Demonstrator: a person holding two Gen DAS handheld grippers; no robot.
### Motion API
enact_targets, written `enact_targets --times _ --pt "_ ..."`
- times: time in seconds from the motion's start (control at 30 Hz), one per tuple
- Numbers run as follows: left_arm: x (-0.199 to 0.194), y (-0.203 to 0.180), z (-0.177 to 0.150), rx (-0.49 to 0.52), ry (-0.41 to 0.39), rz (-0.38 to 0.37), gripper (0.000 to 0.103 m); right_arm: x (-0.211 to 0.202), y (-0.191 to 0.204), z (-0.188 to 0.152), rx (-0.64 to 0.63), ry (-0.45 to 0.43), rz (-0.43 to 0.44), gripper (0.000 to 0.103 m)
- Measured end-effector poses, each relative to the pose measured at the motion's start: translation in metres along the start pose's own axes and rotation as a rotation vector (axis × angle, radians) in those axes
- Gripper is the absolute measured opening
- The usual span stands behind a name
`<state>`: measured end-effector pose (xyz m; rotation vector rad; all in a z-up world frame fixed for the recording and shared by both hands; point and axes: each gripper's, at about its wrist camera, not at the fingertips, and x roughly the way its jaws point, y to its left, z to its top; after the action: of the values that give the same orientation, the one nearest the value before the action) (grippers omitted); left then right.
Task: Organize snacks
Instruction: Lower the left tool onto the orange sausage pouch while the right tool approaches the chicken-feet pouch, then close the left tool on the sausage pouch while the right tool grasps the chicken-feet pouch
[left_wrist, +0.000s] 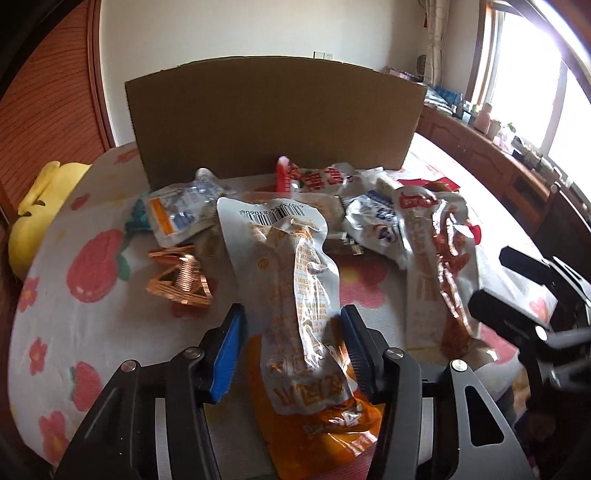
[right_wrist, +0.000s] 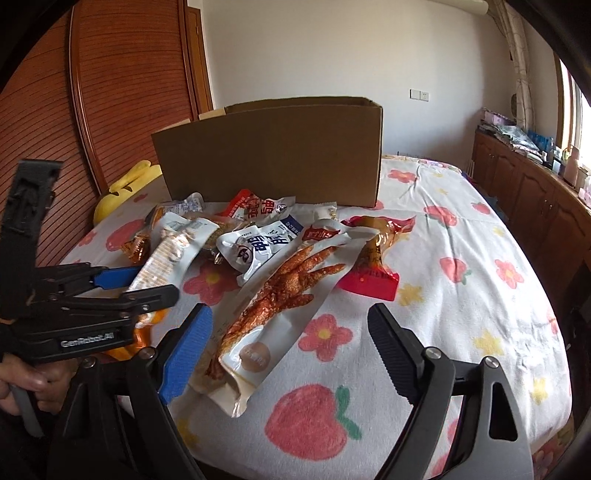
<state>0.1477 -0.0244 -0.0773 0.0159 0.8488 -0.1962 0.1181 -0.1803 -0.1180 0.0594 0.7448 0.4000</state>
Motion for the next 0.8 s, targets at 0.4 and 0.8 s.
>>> enact_targets --times 0.4,0.8 --pt "0.006 -0.001 0.009 0.051 0.047 0.021 0.059 0.034 -0.008 0.015 0.079 0.081 0.043 0.084" --pt "-0.012 0.010 -0.002 0.044 -0.004 0.017 0.047 0.043 0.009 0.010 -0.005 0.092 -0.035 0.074"
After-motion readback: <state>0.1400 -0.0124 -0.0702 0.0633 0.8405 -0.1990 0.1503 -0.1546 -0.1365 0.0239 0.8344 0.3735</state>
